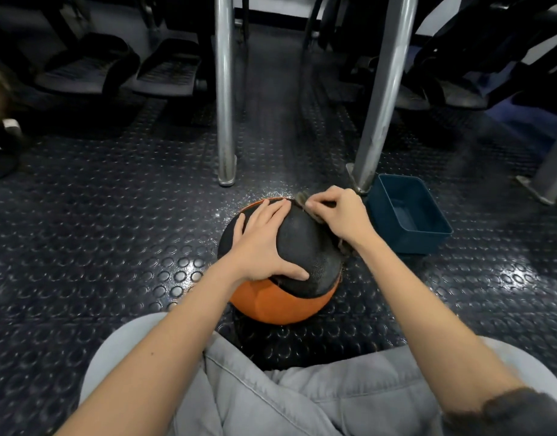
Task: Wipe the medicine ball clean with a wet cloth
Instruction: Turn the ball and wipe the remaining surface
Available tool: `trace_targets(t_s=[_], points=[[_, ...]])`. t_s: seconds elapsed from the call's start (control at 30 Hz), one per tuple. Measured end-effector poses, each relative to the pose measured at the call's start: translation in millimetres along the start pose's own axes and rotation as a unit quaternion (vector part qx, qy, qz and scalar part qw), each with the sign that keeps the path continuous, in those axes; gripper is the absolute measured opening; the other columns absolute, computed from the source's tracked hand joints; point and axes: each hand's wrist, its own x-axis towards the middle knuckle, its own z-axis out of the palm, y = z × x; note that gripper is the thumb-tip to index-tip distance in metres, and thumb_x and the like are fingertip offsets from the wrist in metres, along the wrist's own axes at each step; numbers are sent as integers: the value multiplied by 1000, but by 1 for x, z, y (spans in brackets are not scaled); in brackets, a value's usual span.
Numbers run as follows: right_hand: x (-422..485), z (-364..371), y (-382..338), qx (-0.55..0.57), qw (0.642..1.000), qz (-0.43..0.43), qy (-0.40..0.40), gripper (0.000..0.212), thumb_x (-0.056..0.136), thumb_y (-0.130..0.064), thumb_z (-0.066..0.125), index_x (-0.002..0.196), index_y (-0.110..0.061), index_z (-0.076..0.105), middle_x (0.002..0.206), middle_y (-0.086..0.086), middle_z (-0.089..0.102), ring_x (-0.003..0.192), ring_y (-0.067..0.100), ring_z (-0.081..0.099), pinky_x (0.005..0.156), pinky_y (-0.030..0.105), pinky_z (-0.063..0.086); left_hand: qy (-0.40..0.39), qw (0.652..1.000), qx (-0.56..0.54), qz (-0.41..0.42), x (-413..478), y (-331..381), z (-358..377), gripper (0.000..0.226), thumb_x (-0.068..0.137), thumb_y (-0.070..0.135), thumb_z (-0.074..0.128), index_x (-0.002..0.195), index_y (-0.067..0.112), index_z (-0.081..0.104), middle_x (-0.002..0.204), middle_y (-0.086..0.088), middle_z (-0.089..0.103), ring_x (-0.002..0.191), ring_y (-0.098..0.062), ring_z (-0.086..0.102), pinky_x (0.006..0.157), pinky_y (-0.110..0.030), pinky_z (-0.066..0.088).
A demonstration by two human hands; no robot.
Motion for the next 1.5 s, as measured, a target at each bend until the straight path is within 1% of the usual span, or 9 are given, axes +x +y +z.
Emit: trace_targets(t_s=[0.17, 0.3, 0.5, 0.63, 0.93, 1.07, 1.17, 1.37, 1.5], points=[[-81, 2, 5, -33, 990, -126, 55, 12, 83, -28, 70, 93, -25, 75, 84, -11, 58, 78, 17, 45, 73, 16, 33, 14, 1000, -1, -4, 9, -6, -1, 120, 60, 55, 80, 151, 26, 7, 157, 16, 3, 143, -4, -11, 115, -41, -13], [-93, 6, 23, 10, 990, -98, 102, 13, 81, -23, 72, 93, -27, 74, 83, -13, 58, 80, 16, 48, 75, 13, 34, 62, 997, -22, 45, 12, -9, 1, 100, 62, 60, 76, 146, 33, 27, 153, 20, 19, 143, -3, 0, 113, -39, -14], [-44, 8, 30, 106, 981, 65, 149, 14, 86, -19, 67, 98, -15, 74, 93, -5, 66, 96, 16, 61, 90, 39, 47, 13, 998, 47, 50, 23, 0, 0, 72, 90, 46, 56, 149, 31, 16, 157, 19, 6, 143, -2, -6, 114, -37, -12], [-77, 27, 7, 24, 983, -17, 181, 12, 85, -24, 68, 95, -20, 74, 89, -11, 62, 88, 15, 51, 79, 7, 33, -10, 997, 73, 32, 26, -5, -2, 94, 81, 57, 60, 151, 31, 2, 156, 20, -7, 142, -4, -16, 113, -39, -15], [-31, 12, 38, 66, 982, 101, 148, 14, 88, -21, 65, 97, -15, 74, 95, 0, 69, 97, 21, 62, 85, 31, 46, 13, 996, 67, 55, 22, -4, 6, 109, 68, 57, 74, 150, 32, 7, 157, 20, 1, 142, -1, -10, 114, -39, -16], [-75, 26, 10, 35, 981, 8, 189, 12, 85, -24, 68, 93, -19, 75, 87, -9, 63, 87, 18, 53, 76, 15, 37, 18, 997, 52, 51, 21, -7, 2, 109, 66, 54, 76, 150, 32, 9, 156, 20, 4, 142, -1, -8, 114, -37, -15], [-90, 26, 6, -14, 980, -68, 185, 12, 82, -26, 70, 88, -17, 76, 82, -6, 64, 79, 17, 48, 71, 23, 37, 16, 996, 59, 66, 17, -6, 4, 109, 67, 54, 76, 150, 31, 10, 156, 19, 4, 142, 0, -8, 114, -37, -15], [-40, 12, 28, 73, 980, 65, 173, 11, 86, -21, 67, 93, -18, 75, 87, -8, 64, 95, 25, 58, 86, 44, 47, 14, 996, 75, 54, 8, 1, 12, 111, 68, 54, 75, 151, 30, 4, 157, 19, -1, 142, -1, -12, 113, -39, -17], [-82, 32, 4, 48, 977, -3, 209, 9, 83, -23, 70, 89, -20, 76, 85, -7, 64, 85, 19, 53, 79, 11, 35, 32, 997, 64, 38, 11, 2, 11, 109, 70, 54, 74, 151, 28, 5, 157, 17, 0, 142, -2, -11, 114, -38, -16]])
